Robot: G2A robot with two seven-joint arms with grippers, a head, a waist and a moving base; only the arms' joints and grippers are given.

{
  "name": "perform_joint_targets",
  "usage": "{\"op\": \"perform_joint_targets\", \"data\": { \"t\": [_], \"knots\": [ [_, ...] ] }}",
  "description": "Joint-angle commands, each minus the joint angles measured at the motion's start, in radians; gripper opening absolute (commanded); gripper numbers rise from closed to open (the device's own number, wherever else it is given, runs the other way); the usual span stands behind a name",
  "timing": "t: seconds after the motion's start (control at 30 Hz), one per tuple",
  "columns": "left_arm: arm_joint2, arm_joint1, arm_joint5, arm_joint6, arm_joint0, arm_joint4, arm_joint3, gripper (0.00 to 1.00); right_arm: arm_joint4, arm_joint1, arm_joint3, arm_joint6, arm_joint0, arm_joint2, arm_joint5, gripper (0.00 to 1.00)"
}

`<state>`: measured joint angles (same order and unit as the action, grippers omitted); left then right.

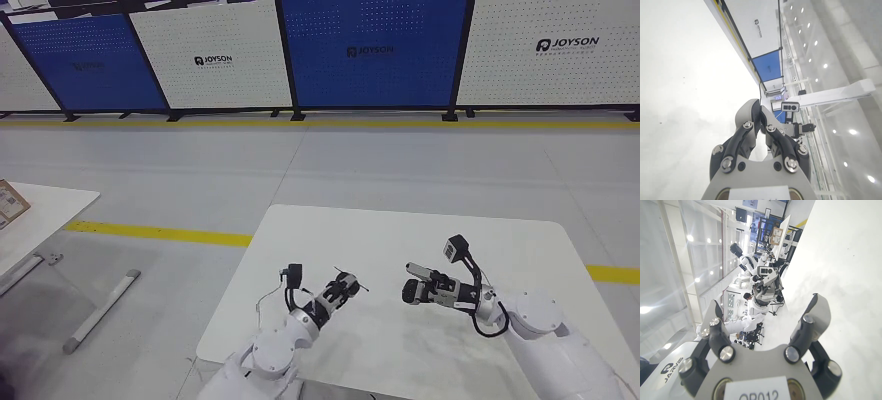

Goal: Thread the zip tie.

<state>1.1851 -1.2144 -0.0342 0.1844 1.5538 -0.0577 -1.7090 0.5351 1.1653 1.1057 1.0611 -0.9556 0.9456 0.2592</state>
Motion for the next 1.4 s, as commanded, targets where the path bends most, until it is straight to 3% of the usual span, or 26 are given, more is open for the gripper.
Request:
{"op": "perform_joint_targets", "data": {
  "t": [0.0, 0.07, 0.47, 0.57, 0.67, 0.8, 0.87, 1.37],
  "knots": [
    [0.021, 0.01, -0.004, 0.084, 0.016, 0.03, -0.01, 0.0, 0.0, 0.0, 0.0, 0.0, 0.0, 0.0, 0.0, 1.0],
    [0.033, 0.011, 0.011, 0.09, 0.029, -0.018, -0.022, 0.0, 0.0, 0.0, 0.0, 0.0, 0.0, 0.0, 0.0, 1.0],
    [0.033, 0.011, 0.011, 0.09, 0.029, -0.018, -0.022, 0.0, 0.0, 0.0, 0.0, 0.0, 0.0, 0.0, 0.0, 1.0],
    [0.03, 0.006, -0.002, 0.065, 0.014, -0.064, -0.028, 0.0, 0.0, 0.0, 0.0, 0.0, 0.0, 0.0, 0.0, 1.0],
    [0.044, 0.003, 0.0, 0.049, 0.006, -0.133, -0.067, 0.0, 0.0, 0.0, 0.0, 0.0, 0.0, 0.0, 0.0, 1.0],
    [0.071, 0.005, 0.017, 0.048, 0.023, -0.187, -0.146, 0.0, 0.0, 0.0, 0.0, 0.0, 0.0, 0.0, 0.0, 1.0],
    [0.081, 0.007, -0.009, 0.079, 0.032, -0.227, -0.174, 0.0, 0.0, 0.0, 0.0, 0.0, 0.0, 0.0, 0.0, 1.0],
    [0.082, 0.008, -0.017, 0.087, 0.032, -0.232, -0.177, 0.0, 0.0, 0.0, 0.0, 0.0, 0.0, 0.0, 0.0, 1.0]
  ]
}}
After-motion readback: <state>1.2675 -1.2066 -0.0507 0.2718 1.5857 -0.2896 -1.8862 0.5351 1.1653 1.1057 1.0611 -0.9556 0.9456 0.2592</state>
